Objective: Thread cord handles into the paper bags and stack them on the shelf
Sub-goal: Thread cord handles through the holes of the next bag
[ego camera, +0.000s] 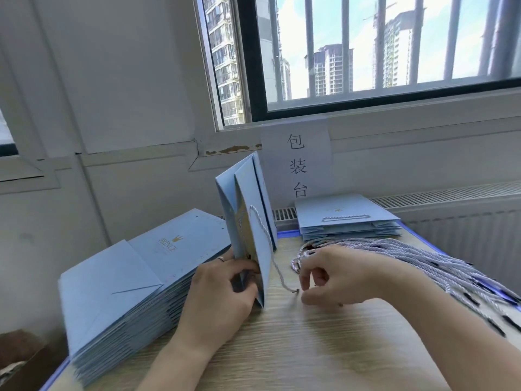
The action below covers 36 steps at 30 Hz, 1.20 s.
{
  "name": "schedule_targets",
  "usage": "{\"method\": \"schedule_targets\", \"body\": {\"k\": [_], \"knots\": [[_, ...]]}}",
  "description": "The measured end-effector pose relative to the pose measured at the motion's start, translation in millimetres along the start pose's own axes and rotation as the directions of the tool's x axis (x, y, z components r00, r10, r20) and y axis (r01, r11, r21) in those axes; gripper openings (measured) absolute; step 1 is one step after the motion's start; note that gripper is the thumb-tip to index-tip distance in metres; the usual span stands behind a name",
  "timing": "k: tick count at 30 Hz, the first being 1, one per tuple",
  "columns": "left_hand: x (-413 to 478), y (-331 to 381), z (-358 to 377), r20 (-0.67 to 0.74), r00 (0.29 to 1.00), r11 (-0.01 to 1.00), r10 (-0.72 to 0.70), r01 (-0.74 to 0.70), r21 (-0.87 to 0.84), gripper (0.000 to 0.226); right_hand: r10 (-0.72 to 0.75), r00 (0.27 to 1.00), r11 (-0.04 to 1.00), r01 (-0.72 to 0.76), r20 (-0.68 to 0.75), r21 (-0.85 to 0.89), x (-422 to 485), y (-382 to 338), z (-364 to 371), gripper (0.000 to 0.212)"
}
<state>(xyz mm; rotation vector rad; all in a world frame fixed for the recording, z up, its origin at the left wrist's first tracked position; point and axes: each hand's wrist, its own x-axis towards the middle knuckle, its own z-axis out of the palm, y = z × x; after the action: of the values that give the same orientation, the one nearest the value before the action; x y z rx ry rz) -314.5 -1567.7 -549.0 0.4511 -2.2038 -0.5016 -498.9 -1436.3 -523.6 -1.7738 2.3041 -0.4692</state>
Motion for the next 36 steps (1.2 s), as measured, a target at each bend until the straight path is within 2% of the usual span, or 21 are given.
{"method": "schedule_targets", "body": {"k": [8, 13, 14, 18, 20, 21, 23, 25, 28, 31, 36], "knots": [[-0.9, 5.1, 3.3, -0.045, 0.999, 1.000, -0.020, 0.021, 0.022, 0.025, -0.049, 0.999, 0.999, 0.049, 0.007, -0.019, 9.0, -7.8, 17.4, 0.028], [-1.6, 7.1, 4.4, -0.038, 0.999, 0.999, -0.027, 0.029, 0.031, 0.021, -0.067, 0.994, 0.994, 0.059, -0.089, -0.093, 14.8, -16.7, 26.5, 0.044], [-1.4, 6.4, 4.7, -0.034, 0.999, 0.999, -0.036, 0.037, 0.033, 0.020, -0.083, 0.992, 0.993, 0.074, -0.099, -0.094, 15.4, -17.9, 27.3, 0.043], [-0.6, 6.2, 5.2, -0.032, 0.996, 0.996, -0.080, 0.081, 0.030, 0.018, -0.137, 0.982, 0.985, 0.122, -0.127, -0.121, 18.7, -18.0, 31.6, 0.016], [-0.5, 6.4, 5.0, -0.029, 0.995, 0.995, -0.095, 0.095, 0.016, 0.017, -0.123, 0.979, 0.988, 0.105, -0.162, -0.113, 21.2, -14.6, 33.3, 0.017], [-0.5, 5.7, 5.0, -0.028, 0.995, 0.995, -0.099, 0.099, 0.013, 0.017, -0.112, 0.976, 0.992, 0.099, -0.187, -0.080, 22.2, -12.8, 32.9, 0.018], [-0.2, 4.5, 5.0, -0.022, 0.994, 0.994, -0.104, 0.105, 0.010, 0.017, -0.079, 0.965, 0.991, 0.104, -0.249, 0.089, 22.3, -11.2, 30.0, 0.017], [-0.4, 4.4, 4.9, -0.013, 0.994, 0.994, -0.108, 0.108, 0.003, 0.017, -0.018, 0.949, 0.951, 0.113, -0.314, 0.289, 20.5, -11.8, 26.3, 0.016], [-1.2, 5.3, 4.5, -0.001, 0.993, 0.992, -0.120, 0.120, -0.026, 0.018, 0.052, 0.930, 0.879, 0.131, -0.365, 0.459, 18.5, -14.4, 23.6, 0.016], [-1.2, 4.7, 5.1, 0.003, 0.993, 0.993, -0.115, 0.115, -0.034, 0.019, 0.053, 0.931, 0.843, 0.153, -0.362, 0.516, 17.0, -19.7, 22.9, 0.014], [-0.5, 3.2, 5.6, 0.003, 0.995, 0.994, -0.104, 0.104, -0.029, 0.021, 0.014, 0.947, 0.857, 0.154, -0.321, 0.492, 16.7, -22.9, 25.2, 0.011]]}}
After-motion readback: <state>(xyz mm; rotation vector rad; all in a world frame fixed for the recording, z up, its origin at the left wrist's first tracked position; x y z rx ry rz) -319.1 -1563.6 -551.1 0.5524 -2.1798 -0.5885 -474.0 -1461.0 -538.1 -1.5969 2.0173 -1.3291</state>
